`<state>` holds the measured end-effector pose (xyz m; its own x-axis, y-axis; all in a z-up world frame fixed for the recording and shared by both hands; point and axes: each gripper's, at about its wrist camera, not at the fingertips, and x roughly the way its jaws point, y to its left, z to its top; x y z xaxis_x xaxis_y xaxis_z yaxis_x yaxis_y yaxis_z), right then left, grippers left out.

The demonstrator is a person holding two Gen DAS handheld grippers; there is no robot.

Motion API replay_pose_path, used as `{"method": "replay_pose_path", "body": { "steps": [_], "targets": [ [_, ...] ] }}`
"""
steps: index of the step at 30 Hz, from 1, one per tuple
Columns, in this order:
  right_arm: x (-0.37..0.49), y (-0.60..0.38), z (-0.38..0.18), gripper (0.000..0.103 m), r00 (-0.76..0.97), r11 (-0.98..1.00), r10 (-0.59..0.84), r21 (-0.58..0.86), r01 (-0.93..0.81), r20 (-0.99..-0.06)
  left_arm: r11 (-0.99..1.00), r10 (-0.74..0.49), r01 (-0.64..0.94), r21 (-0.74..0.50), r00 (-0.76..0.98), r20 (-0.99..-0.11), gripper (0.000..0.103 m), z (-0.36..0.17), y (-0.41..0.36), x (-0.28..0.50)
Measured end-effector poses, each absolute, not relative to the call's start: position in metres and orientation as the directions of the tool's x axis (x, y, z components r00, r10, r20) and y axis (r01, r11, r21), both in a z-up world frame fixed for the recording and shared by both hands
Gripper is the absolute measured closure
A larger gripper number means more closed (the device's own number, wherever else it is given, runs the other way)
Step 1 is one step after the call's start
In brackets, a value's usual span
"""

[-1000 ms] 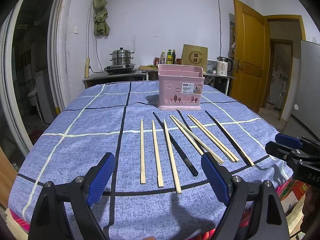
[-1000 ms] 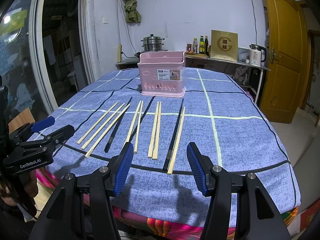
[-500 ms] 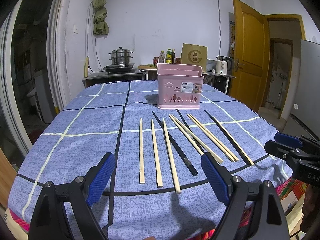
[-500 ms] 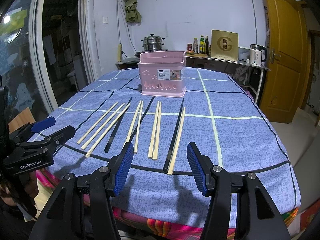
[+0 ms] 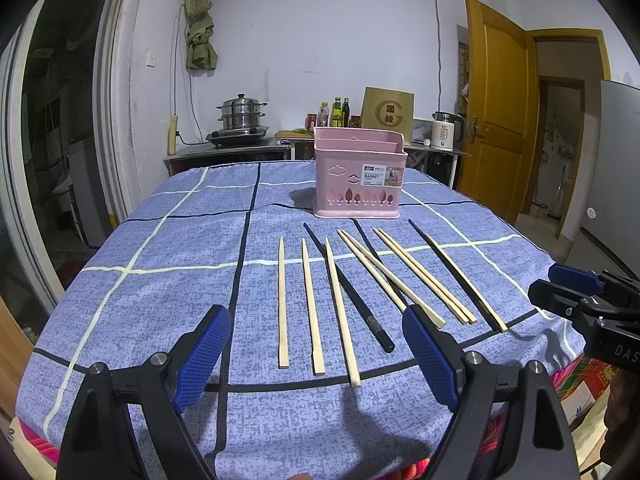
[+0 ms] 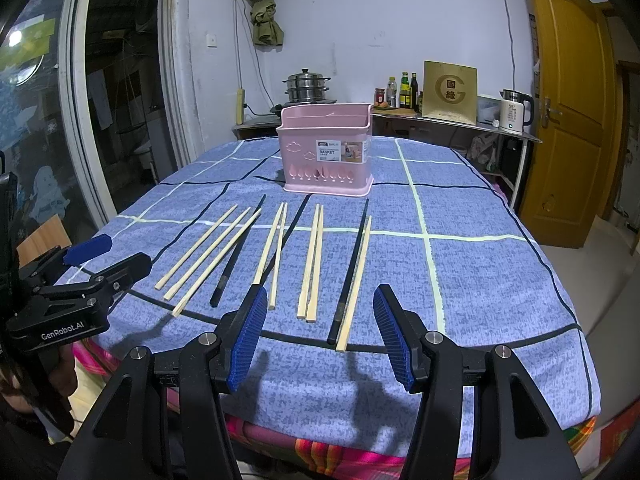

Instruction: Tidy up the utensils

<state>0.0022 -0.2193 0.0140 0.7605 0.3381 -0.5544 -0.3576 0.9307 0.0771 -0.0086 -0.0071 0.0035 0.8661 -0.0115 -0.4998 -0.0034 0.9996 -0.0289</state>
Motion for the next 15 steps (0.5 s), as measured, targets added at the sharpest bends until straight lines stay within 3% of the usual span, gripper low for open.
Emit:
{"method": "replay_pose_path", "body": {
  "steps": [15],
  "targets": [
    [0.021, -0.214, 0.016, 0.047, 0.756, 0.926, 0.339, 0.059, -0.372, -0.56, 0.996, -0.085, 0.057, -0.065, 0.805, -0.587, 0.015, -0.004, -0.005, 0.029]
  ]
}}
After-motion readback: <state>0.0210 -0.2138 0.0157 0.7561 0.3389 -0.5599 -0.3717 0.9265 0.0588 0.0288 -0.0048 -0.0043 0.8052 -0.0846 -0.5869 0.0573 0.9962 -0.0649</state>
